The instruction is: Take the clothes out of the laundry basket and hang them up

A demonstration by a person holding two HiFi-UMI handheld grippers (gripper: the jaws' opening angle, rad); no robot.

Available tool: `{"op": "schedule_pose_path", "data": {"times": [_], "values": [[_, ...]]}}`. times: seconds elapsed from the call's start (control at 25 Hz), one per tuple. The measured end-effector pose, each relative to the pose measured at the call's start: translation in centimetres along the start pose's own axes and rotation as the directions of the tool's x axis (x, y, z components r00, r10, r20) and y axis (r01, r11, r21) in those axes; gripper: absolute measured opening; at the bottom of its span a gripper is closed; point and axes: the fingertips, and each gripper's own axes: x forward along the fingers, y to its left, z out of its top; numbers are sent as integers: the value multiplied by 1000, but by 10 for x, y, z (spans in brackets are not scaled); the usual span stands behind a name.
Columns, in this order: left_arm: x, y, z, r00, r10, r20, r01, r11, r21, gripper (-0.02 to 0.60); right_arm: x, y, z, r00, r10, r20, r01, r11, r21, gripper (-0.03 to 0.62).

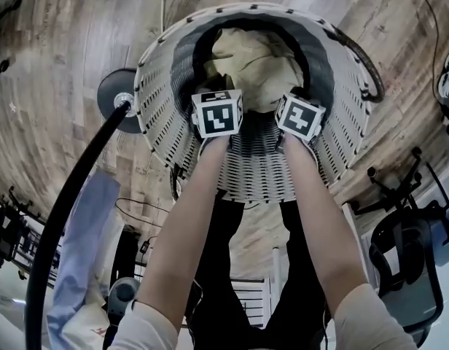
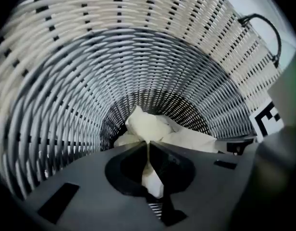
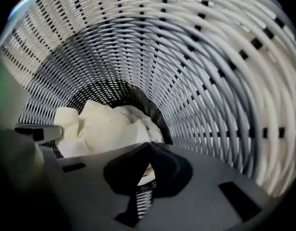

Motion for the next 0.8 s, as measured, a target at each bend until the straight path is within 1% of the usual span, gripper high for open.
{"op": "schedule_pose_path", "data": {"times": [0.2, 0.44, 0.56, 0.8], "values": [[-37, -13, 10, 999, -22, 25, 22, 1000, -10, 32, -36, 2, 6, 1000, 11, 0, -11, 1000, -20, 8], [-90, -17, 21, 998, -11, 58, 13, 999, -32, 32, -81, -2, 16, 1000, 24, 11, -23, 999, -33, 8], [-119, -17, 28, 997, -1, 79, 3, 1000, -25, 32, -104, -4, 16, 999, 30, 15, -30, 999, -30, 8], [-172, -27, 43, 993, -11, 120, 12, 1000, -8, 32, -153, -9, 12, 998, 52, 21, -52, 999, -16, 8]]}}
